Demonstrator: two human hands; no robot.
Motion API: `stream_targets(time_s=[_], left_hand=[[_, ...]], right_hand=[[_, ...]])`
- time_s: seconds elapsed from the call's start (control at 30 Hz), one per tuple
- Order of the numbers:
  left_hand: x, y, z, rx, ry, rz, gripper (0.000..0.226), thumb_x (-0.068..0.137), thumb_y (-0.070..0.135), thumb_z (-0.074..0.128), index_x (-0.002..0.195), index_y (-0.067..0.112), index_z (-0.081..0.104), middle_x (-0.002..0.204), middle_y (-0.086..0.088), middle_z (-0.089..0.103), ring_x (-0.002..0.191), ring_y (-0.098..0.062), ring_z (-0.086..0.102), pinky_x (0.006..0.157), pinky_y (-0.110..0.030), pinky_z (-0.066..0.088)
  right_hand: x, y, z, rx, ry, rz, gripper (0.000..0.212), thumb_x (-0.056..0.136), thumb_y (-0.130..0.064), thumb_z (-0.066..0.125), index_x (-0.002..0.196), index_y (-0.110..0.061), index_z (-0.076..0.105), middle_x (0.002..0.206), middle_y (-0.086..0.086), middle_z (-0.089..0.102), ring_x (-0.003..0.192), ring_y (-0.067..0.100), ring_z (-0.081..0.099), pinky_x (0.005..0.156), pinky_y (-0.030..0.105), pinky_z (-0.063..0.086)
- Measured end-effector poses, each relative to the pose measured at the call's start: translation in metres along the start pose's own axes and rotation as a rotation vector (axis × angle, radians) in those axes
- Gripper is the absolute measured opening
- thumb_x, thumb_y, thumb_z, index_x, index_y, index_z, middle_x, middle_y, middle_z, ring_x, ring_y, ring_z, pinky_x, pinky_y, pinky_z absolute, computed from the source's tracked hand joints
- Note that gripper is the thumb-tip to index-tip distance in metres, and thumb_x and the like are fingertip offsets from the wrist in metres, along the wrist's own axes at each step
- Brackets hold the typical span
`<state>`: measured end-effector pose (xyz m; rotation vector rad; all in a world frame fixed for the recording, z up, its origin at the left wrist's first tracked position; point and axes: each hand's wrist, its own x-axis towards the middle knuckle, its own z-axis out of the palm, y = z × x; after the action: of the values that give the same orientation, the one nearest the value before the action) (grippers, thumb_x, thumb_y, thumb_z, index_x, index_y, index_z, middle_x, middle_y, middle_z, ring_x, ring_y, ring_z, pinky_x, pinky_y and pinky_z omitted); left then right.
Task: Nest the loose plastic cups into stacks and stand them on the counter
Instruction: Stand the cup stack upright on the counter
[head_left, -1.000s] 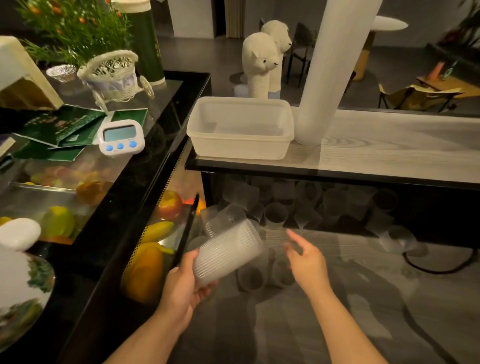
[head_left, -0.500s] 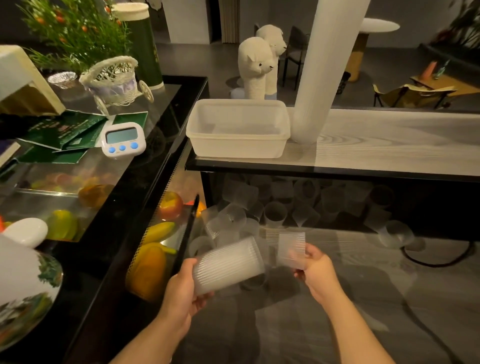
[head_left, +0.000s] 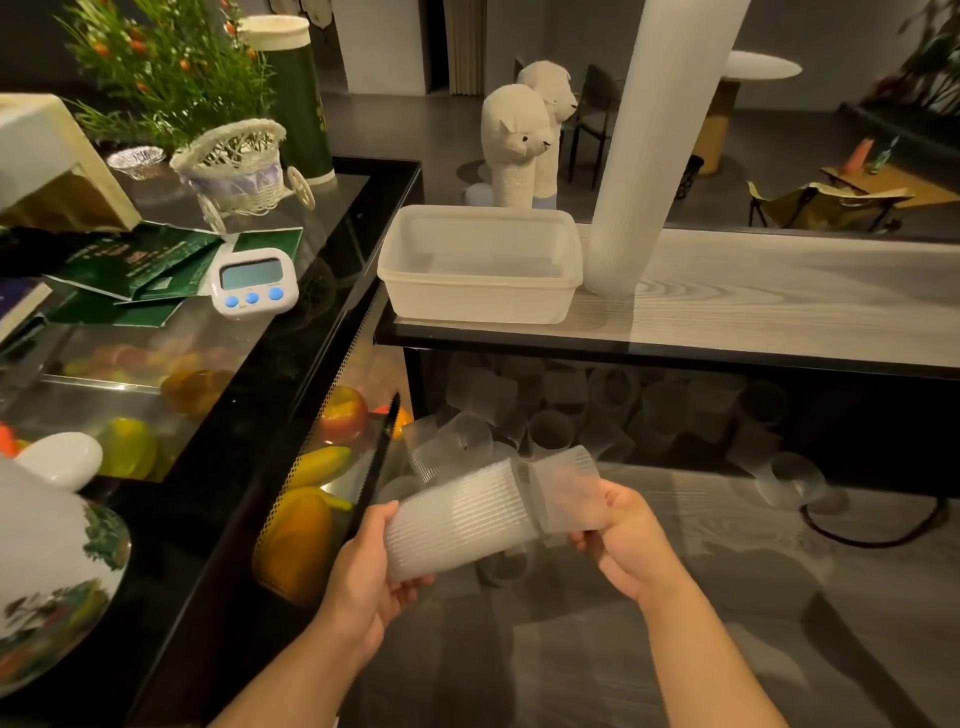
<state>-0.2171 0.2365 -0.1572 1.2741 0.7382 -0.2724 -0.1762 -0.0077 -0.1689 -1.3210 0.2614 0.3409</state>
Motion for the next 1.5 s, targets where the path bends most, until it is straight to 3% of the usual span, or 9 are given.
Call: stream_targets(time_s=[0.23,0.4,0.5,0.6,0.87,1.1,1.2,1.37,1.5], left_hand=[[0.001,-0.003,0.007,0.055,-0.027,0.013,0.028,0.096,0.042,0.051,0.105,0.016,0.058,0.107,-0.022,0.060,0.088,-0.034,0.065,0.071,-0.040,0.049],[0.006,-0.001,0.004,0.007,0.050,-0.006,0.027,0.097,0.040,0.050,0.105,0.016,0.058,0.104,-0.021,0.060,0.081,-0.032,0.063,0.057,-0.034,0.047],[0.010,0.002,0.001,-0.071,0.118,-0.028,0.023,0.098,0.040,0.047,0.104,0.022,0.060,0.102,-0.021,0.064,0.076,-0.030,0.063,0.056,-0.033,0.046],[0.012,0.002,-0.003,-0.110,0.157,-0.038,0.026,0.097,0.041,0.048,0.106,0.022,0.062,0.098,-0.020,0.067,0.074,-0.030,0.064,0.058,-0.034,0.046],[0.013,0.006,-0.008,-0.127,0.189,-0.026,0.025,0.098,0.039,0.048,0.104,0.022,0.065,0.092,-0.019,0.067,0.069,-0.030,0.062,0.060,-0.034,0.046],[0.017,0.001,-0.005,-0.128,0.212,-0.058,0.023,0.100,0.037,0.047,0.098,0.021,0.063,0.091,-0.018,0.065,0.070,-0.030,0.062,0.058,-0.034,0.046],[0.019,-0.002,0.000,-0.127,0.198,-0.095,0.023,0.098,0.038,0.050,0.097,0.018,0.062,0.092,-0.020,0.065,0.070,-0.031,0.062,0.058,-0.034,0.045],[0.016,-0.002,0.013,-0.090,0.162,-0.122,0.028,0.098,0.039,0.051,0.096,0.013,0.060,0.088,-0.019,0.063,0.072,-0.030,0.060,0.057,-0.034,0.045],[0.018,-0.001,0.021,-0.077,0.134,-0.134,0.030,0.095,0.042,0.054,0.100,0.013,0.058,0.095,-0.020,0.061,0.075,-0.031,0.060,0.059,-0.035,0.046]], right_hand=[[0.006,0.007,0.021,-0.301,-0.076,-0.008,0.028,0.093,-0.005,0.060,0.116,-0.016,0.070,0.095,0.004,0.077,0.081,0.019,0.071,0.061,0.024,0.050],[0.024,0.023,0.032,-0.400,-0.056,0.035,0.027,0.099,-0.034,0.052,0.124,-0.034,0.062,0.098,-0.005,0.073,0.064,0.001,0.060,0.053,0.017,0.045],[0.051,0.040,0.027,-0.348,0.192,0.106,0.032,0.099,-0.039,0.050,0.131,-0.038,0.054,0.124,-0.002,0.064,0.098,0.016,0.061,0.078,0.029,0.054],[0.076,0.059,0.017,-0.776,0.271,0.106,0.051,0.095,-0.036,0.055,0.144,-0.039,0.039,0.151,-0.004,0.040,0.135,0.027,0.043,0.109,0.044,0.038],[0.102,0.069,0.013,-0.966,0.024,0.044,0.045,0.094,-0.023,0.060,0.137,-0.026,0.050,0.131,0.000,0.058,0.125,0.023,0.054,0.106,0.034,0.042],[0.082,0.042,-0.014,-0.458,0.218,-0.022,0.030,0.098,-0.025,0.056,0.122,-0.041,0.060,0.123,-0.005,0.063,0.115,0.016,0.057,0.097,0.032,0.046],[0.070,0.028,-0.027,-0.265,0.270,0.037,0.051,0.084,-0.032,0.075,0.131,-0.037,0.058,0.127,0.013,0.063,0.107,0.016,0.058,0.083,0.032,0.049],[0.038,-0.001,-0.035,0.169,0.096,0.061,0.035,0.095,-0.006,0.054,0.125,-0.018,0.064,0.086,0.008,0.060,0.060,0.012,0.046,0.052,0.024,0.042],[0.026,-0.020,-0.023,0.193,-0.077,0.132,0.023,0.096,-0.010,0.052,0.111,-0.006,0.070,0.099,0.016,0.071,0.066,0.016,0.059,0.044,0.022,0.046]])
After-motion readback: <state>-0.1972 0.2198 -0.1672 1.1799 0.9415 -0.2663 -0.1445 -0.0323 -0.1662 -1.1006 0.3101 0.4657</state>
